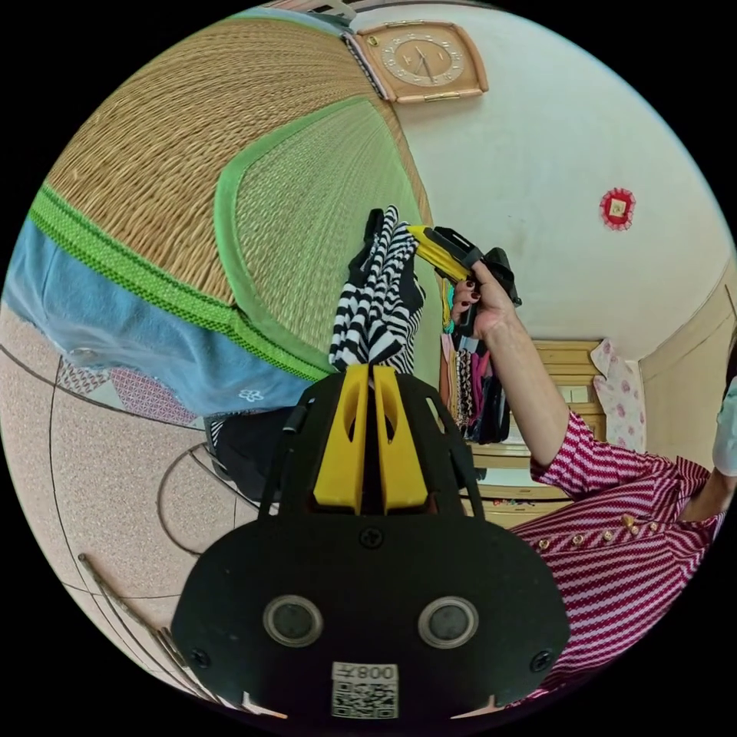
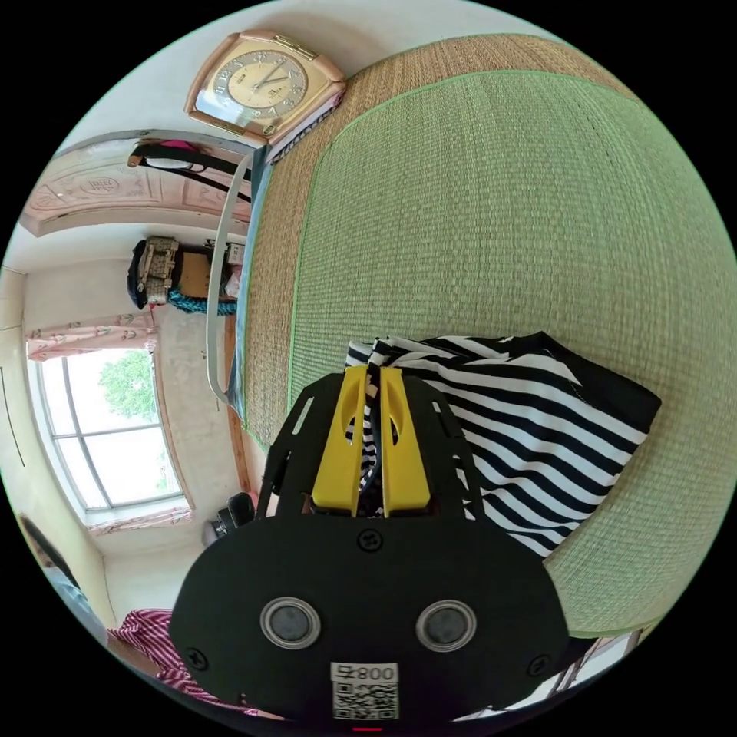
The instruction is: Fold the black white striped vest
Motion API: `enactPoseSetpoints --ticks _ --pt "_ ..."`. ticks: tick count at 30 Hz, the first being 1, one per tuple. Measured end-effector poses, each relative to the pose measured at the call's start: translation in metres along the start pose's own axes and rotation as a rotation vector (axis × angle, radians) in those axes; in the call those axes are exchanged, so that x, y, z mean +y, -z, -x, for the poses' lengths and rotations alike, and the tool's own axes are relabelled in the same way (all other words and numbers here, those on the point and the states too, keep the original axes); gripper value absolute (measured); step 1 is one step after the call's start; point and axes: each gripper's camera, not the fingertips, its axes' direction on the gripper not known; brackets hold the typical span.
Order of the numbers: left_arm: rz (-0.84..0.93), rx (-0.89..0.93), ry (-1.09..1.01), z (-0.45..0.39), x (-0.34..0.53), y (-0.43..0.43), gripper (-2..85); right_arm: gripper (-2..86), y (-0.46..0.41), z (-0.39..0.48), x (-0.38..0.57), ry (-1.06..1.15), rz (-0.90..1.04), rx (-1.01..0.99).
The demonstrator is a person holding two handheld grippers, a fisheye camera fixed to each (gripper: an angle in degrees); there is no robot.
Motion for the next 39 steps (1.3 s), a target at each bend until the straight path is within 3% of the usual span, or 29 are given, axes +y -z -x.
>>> enactPoseSetpoints --ticks 8,13,17,22,26,33,39 --pt "-0.053 -0.009 -0.004 -0.002 0.005 0.034 0.7 1.9 0.006 0.025 0.008 0.065 -0.036 -0.155" --pt "-0.017 0.007 -0.132 -0.032 -0.002 0.026 3.1 0.8 0.003 0.031 0.022 0.096 -0.012 -0.062" --pt "0.031 -0.157 -0.248 -0.061 -0.013 0.006 6.2 0.6 -0.007 0.024 0.03 0.077 0.012 -0.056" --pt "0.086 -0.357 -0.283 -0.069 -0.019 -0.011 2.3 1.0 -0.022 0.032 0.03 0.081 0.047 0.018" --pt "0.02 -0.337 -0.243 -0.062 -0.014 0.004 0.9 2.5 -0.028 0.046 0.033 0.126 0.069 0.007" --pt "-0.019 -0.272 -0.201 -0.053 -0.009 0.018 0.4 6.4 -0.046 0.094 0.033 0.22 0.1 0.163" --pt "-0.027 -0.25 -0.198 -0.052 -0.006 0.025 0.4 3.0 -0.052 0.106 0.026 0.215 0.133 0.217"
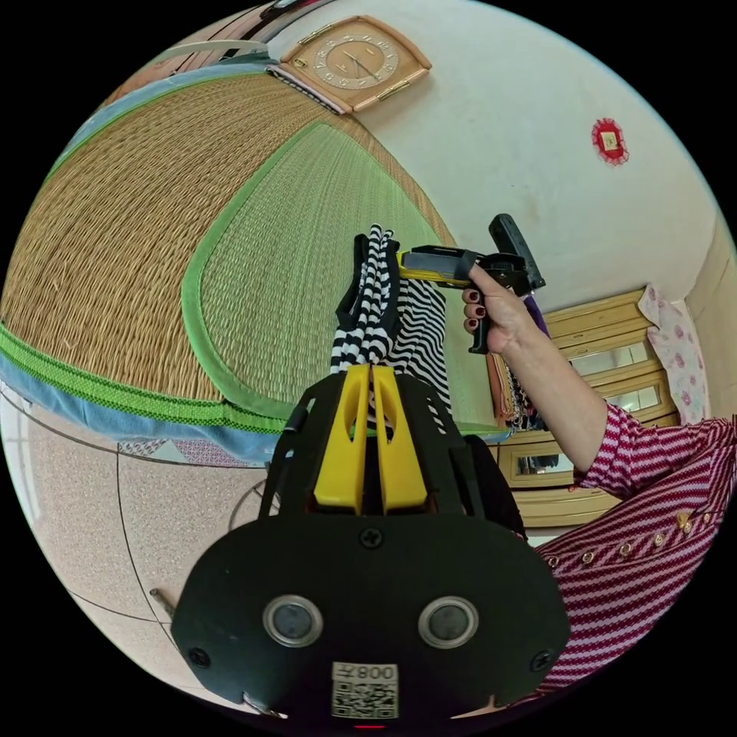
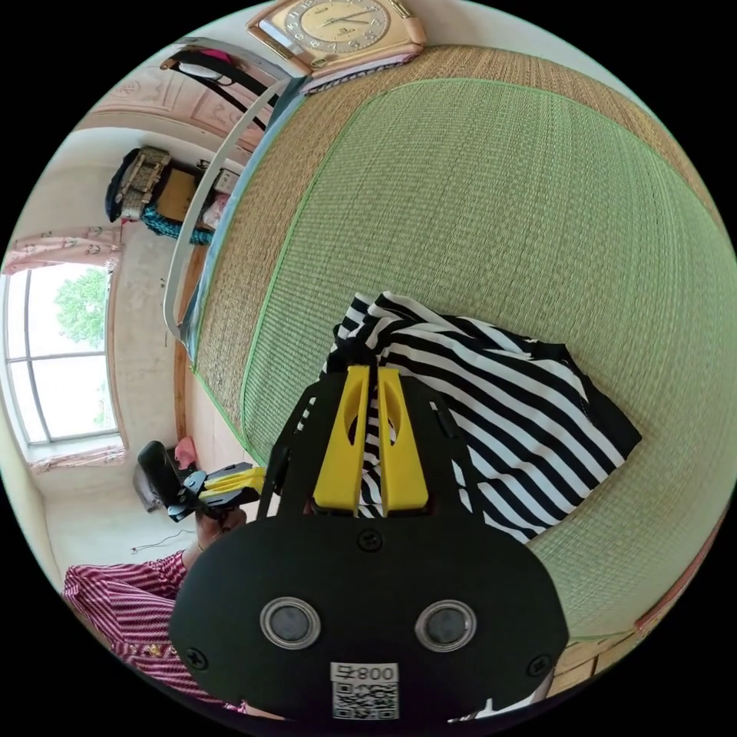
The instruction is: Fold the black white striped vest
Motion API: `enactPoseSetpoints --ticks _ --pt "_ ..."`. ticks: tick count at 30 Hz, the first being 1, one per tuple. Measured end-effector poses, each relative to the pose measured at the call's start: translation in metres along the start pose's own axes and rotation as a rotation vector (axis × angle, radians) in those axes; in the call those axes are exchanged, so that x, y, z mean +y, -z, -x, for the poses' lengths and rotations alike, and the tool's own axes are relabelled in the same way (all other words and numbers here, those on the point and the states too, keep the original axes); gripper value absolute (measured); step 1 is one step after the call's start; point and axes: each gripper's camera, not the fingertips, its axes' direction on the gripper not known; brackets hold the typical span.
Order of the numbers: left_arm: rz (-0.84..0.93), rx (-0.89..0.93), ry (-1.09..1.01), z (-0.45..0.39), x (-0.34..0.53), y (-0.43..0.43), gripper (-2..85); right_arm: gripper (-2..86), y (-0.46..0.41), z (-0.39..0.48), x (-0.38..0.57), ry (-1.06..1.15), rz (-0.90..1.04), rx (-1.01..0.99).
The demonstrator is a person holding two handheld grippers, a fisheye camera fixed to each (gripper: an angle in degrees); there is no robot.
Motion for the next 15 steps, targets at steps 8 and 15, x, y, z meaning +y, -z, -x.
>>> enactPoseSetpoints --ticks 8,15 --pt "-0.033 0.096 0.098 0.03 0.008 0.012 0.4 1.4 0.061 -0.012 0.008 0.005 -0.08 -0.284" --pt "-0.034 0.11 0.104 0.032 0.011 0.012 0.8 2.3 0.053 -0.039 -0.006 -0.093 -0.032 -0.392"
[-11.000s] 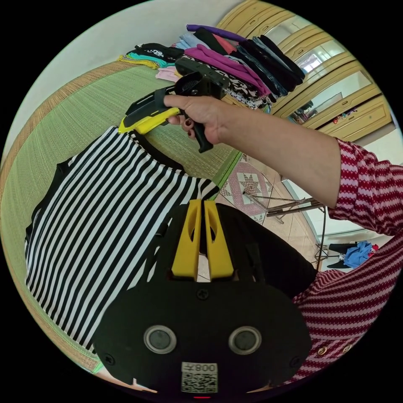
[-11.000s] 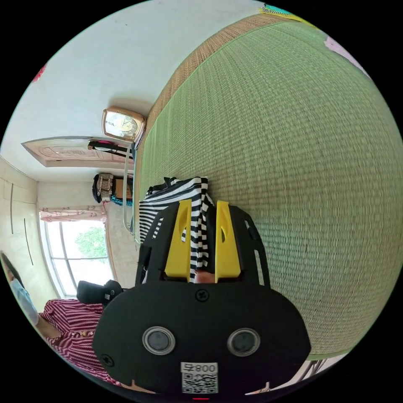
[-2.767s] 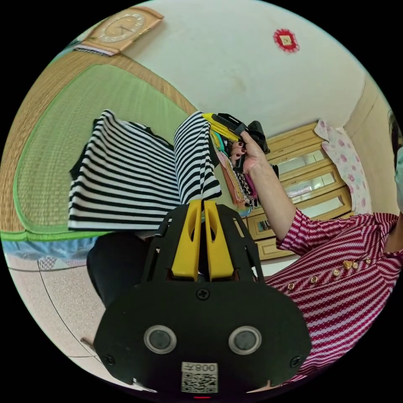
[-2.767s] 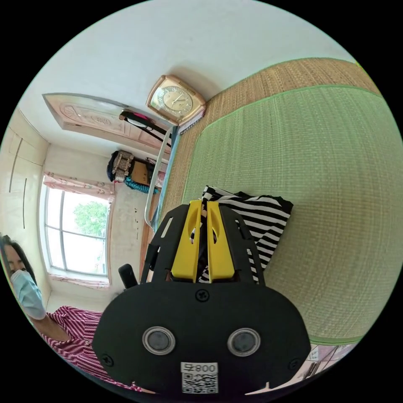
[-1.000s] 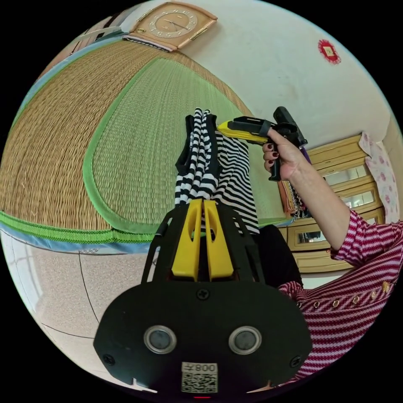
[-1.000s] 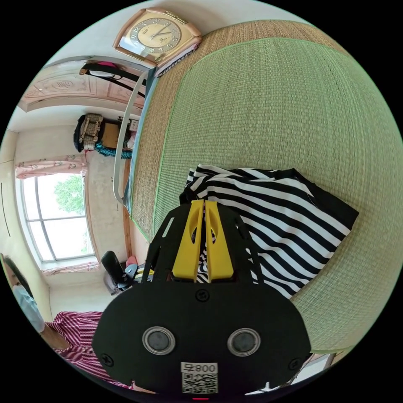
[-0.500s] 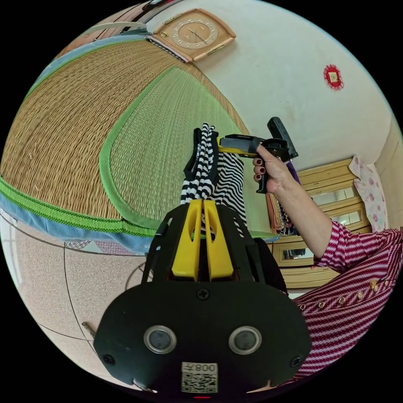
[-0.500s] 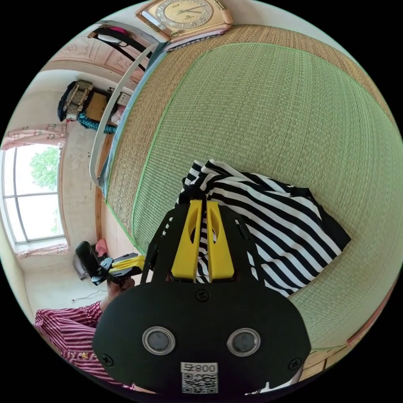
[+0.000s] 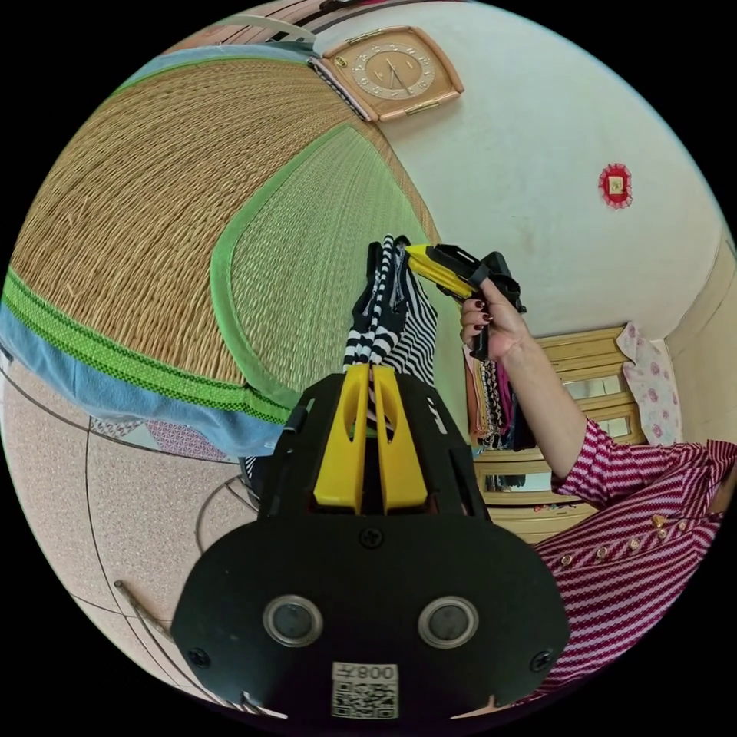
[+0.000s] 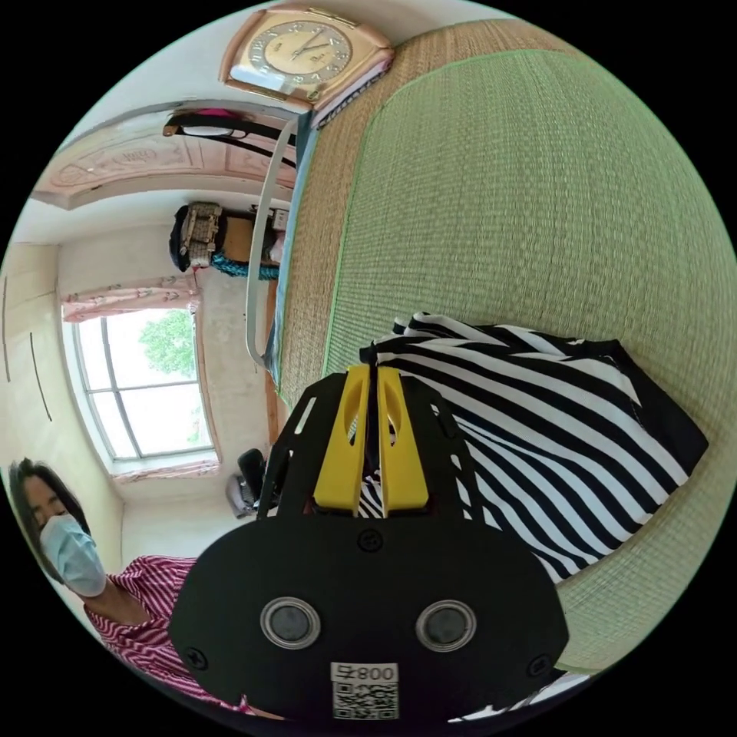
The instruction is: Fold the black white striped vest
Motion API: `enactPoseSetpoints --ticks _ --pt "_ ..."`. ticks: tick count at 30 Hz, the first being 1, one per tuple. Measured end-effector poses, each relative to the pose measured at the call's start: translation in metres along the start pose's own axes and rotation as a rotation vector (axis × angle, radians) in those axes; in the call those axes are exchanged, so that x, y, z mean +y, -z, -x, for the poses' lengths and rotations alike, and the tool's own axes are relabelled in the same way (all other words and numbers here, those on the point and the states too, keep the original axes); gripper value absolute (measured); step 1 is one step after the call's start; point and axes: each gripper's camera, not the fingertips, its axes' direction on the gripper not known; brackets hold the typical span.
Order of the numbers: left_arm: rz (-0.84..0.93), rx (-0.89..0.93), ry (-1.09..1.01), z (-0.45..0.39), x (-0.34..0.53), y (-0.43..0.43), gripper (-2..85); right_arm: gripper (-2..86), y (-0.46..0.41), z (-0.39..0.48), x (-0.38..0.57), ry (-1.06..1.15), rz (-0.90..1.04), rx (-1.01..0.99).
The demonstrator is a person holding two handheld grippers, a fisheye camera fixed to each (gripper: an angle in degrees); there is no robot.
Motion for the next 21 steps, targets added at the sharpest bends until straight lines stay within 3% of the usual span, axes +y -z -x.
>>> enactPoseSetpoints --ticks 14,21 --pt "0.069 -0.057 -0.081 -0.021 0.003 -0.012 4.0 5.9 0.088 0.039 0.035 0.037 -0.112 -0.151" --pt "0.025 -0.116 -0.127 -0.042 0.012 -0.001 1.9 5.9 0.091 0.085 0.106 0.134 0.005 -0.041"
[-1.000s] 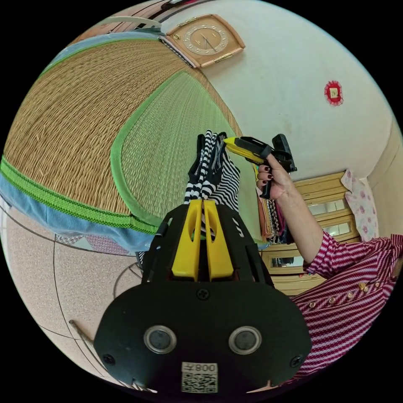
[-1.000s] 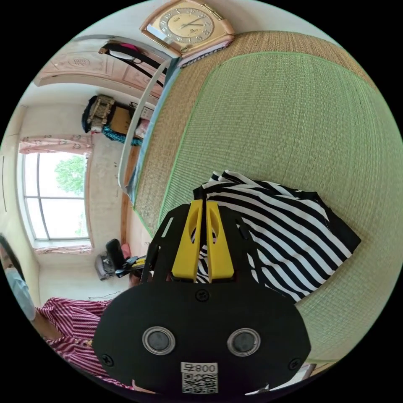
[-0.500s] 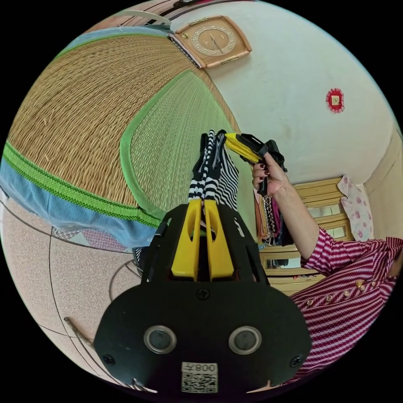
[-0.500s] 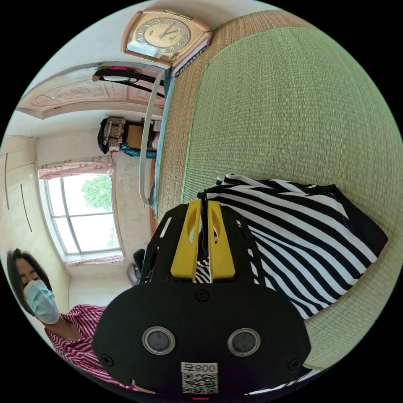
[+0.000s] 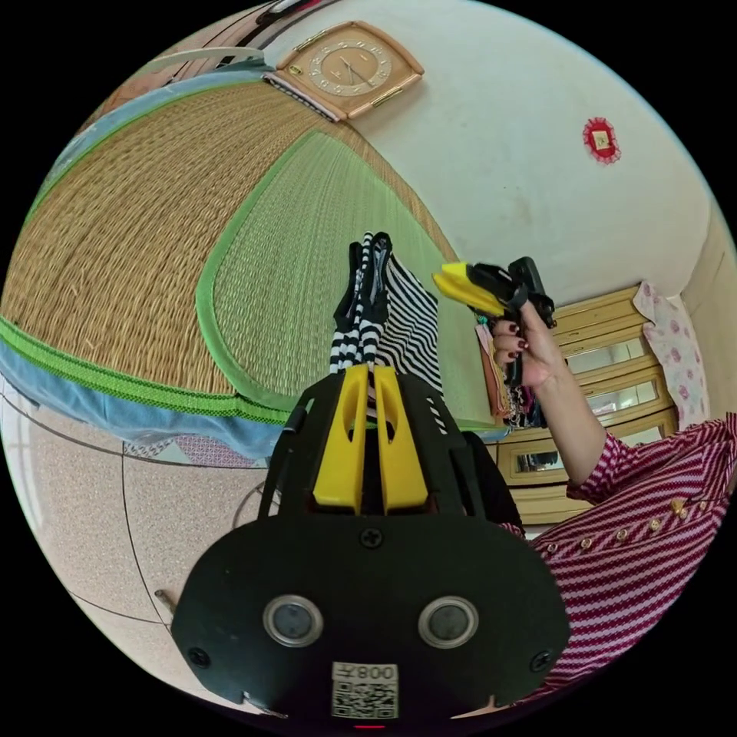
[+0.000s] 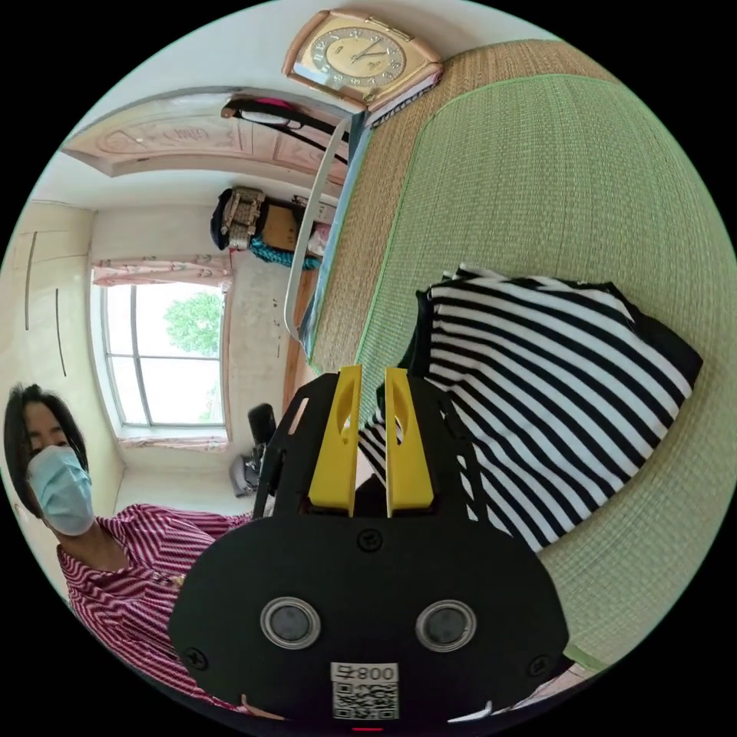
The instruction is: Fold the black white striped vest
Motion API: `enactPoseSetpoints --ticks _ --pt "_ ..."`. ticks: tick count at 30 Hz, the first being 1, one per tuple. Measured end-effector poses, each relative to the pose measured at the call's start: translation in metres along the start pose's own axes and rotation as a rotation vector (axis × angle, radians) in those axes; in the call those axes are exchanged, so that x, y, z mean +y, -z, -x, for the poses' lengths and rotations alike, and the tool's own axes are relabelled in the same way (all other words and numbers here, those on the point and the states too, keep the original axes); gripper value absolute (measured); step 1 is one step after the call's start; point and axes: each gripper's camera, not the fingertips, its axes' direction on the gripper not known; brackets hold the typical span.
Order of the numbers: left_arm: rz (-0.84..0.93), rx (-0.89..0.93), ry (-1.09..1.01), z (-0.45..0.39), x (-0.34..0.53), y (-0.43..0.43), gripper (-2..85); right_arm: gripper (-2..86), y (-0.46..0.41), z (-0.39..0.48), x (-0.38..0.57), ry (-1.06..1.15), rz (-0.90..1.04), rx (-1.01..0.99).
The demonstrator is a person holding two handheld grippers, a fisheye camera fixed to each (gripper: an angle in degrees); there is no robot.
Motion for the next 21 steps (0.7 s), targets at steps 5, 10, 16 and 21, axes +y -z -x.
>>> enactPoseSetpoints --ticks 5,10,16,21 --pt "0.058 -0.029 0.041 0.008 0.009 -0.018 2.9 5.9 -0.026 0.021 0.064 0.021 0.14 0.118" --pt "0.013 -0.039 0.024 -0.003 0.012 -0.012 6.8 6.1 -0.037 0.022 0.112 -0.012 0.205 0.15" --pt "0.083 -0.081 0.032 -0.005 0.003 -0.035 8.0 7.3 0.027 0.019 0.161 -0.078 0.129 0.164" --pt "0.136 -0.079 0.028 -0.013 -0.001 -0.055 4.4 8.4 0.092 -0.022 0.224 -0.231 0.022 0.087"
